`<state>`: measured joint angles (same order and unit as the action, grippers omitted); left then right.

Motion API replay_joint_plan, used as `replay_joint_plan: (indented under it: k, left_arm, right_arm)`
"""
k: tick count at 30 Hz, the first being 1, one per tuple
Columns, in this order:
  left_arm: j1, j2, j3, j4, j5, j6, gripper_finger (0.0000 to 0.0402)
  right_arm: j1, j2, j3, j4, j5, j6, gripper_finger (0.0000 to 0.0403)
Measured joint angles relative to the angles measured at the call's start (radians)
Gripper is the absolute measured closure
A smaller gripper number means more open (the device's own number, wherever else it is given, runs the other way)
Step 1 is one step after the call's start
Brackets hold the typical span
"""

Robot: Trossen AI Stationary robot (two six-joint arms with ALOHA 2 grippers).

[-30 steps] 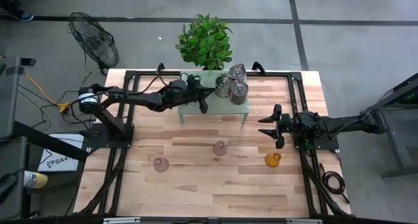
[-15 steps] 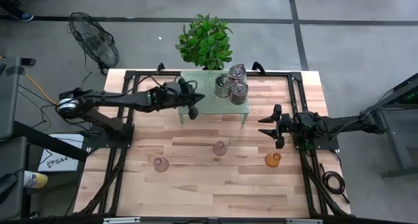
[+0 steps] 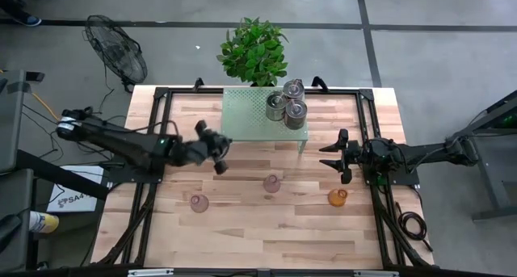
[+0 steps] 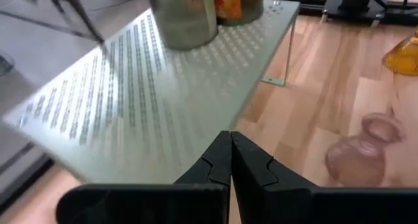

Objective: Pick & Place candle stick holders
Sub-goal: Put the left pink glass candle holder on the shelf

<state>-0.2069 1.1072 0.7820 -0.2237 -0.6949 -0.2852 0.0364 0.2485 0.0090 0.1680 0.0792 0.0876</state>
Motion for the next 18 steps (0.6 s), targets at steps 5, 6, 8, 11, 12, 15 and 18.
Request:
replay_joint_plan:
  k: [5, 6, 8, 11, 12, 15, 18]
  left_arm:
    - [-0.16, -0.035, -0.062, -0.033, -0.145, -0.176, 0.0401]
    - [-0.194, -0.036, -0.071, -0.043, -0.178, -0.208, 0.0402]
    - [-0.264, -0.037, -0.086, -0.07, -0.24, -0.283, 0.0401]
    - [-0.362, -0.038, -0.098, -0.12, -0.291, -0.386, 0.0401]
    - [-0.393, -0.038, -0.1, -0.143, -0.303, -0.419, 0.0401]
    - [-0.489, -0.038, -0.102, -0.201, -0.362, -0.528, 0.0401]
    - [-0.582, -0.038, -0.102, -0.256, -0.449, -0.64, 0.0401]
  right_arm:
    - [0.0, 0.0, 0.0, -0.002, 0.0, 0.0, 0.0217]
    - [0.0, 0.0, 0.0, 0.0, 0.0, 0.001, 0.0217]
    - [0.0, 0.0, 0.0, 0.0, 0.0, 0.0, 0.0217]
    - [0.0, 0.0, 0.0, -0.001, 0.0, 0.001, 0.0217]
    - [0.0, 0.0, 0.0, -0.002, 0.0, 0.0, 0.0217]
    - [0.0, 0.0, 0.0, -0.002, 0.0, 0.0, 0.0217]
    - [0.0, 0.0, 0.0, -0.002, 0.0, 0.0, 0.0217]
